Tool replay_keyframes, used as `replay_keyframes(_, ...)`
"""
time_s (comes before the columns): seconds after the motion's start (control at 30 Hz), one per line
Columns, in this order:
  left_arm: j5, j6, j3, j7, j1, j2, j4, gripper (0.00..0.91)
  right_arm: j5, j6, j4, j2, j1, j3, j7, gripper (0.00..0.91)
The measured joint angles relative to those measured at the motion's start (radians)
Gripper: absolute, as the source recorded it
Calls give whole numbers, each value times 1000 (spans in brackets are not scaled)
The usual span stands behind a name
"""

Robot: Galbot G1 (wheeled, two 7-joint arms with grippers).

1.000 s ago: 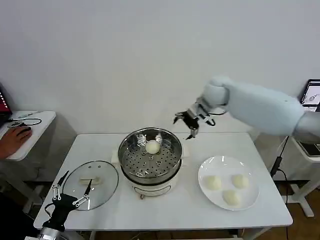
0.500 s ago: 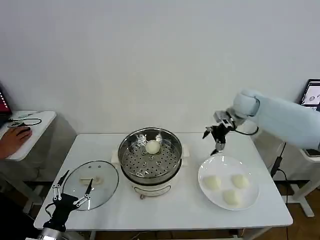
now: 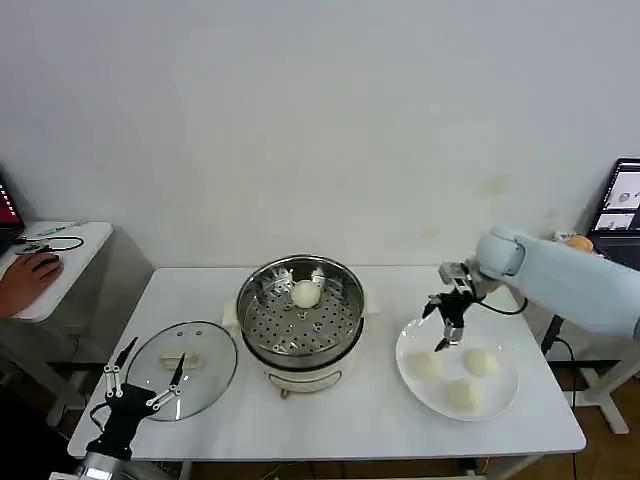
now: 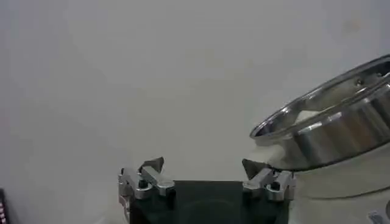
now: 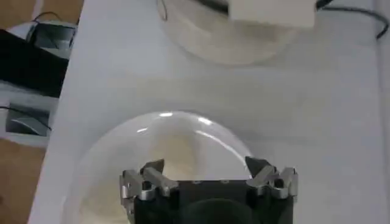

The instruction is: Take steamed baozi put them in steamer then cover it.

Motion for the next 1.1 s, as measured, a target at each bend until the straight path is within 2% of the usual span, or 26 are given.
replay_keyframes(1.1,1,-6,-11,-1,6,-5,15,907,-92,-1,-53,43,-135,69,35,907)
